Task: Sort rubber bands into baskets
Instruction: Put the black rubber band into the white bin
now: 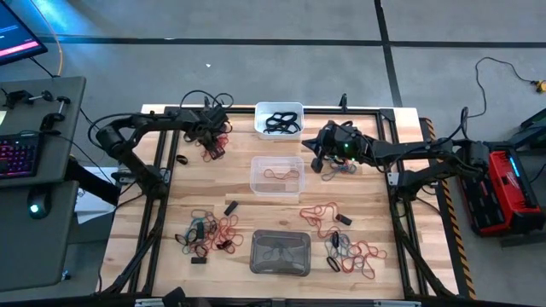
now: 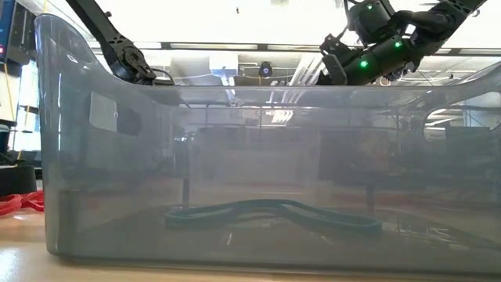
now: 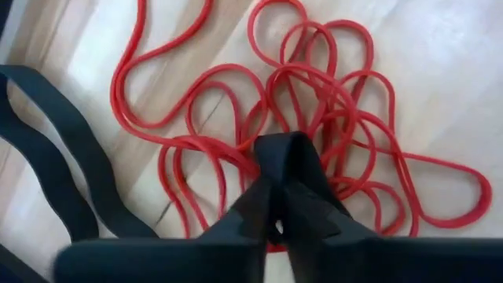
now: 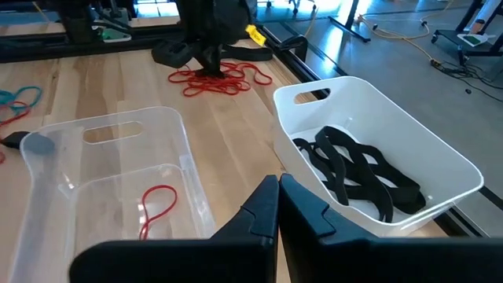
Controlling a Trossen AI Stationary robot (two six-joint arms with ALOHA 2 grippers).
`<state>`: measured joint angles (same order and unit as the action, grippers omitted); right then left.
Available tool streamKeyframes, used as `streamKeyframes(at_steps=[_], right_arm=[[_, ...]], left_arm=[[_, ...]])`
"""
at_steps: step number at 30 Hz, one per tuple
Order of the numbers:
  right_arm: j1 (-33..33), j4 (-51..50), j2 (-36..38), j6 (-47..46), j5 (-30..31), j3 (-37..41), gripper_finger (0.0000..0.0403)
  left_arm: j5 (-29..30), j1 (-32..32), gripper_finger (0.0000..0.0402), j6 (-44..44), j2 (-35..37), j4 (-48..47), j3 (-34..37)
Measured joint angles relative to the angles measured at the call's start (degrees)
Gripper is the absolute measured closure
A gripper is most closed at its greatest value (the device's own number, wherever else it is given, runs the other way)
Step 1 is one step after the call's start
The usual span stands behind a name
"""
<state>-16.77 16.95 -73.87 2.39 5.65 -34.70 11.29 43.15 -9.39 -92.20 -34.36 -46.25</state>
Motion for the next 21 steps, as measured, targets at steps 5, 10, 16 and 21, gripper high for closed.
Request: streamKeyframes(at_steps=[5,10,16,21], right_arm=[[0.8,0.0,0.0,0.0,0.0,0.0,0.0403],[0.8,0.0,0.0,0.1,0.2,0.0,0.0403],[0.8,-0.1,0.0,0.0,0.3,0.0,0.0403],[0.8,-0.2,0.0,-0.7,0.3,0.0,0.0403]], left_arm=[[-0.3,-0.6,0.0396,0.5,1.7,-0.6,-0.3],[-0.4,-1.9,0.0399,1.1,5.3,-0.7,-2.8],[-2.8,-3.7,0.0401,1.9,8.9,-1.2,-7.5],[-9.2,-5.0,0.0401,4.1,9.7,-1.1,-11.8]])
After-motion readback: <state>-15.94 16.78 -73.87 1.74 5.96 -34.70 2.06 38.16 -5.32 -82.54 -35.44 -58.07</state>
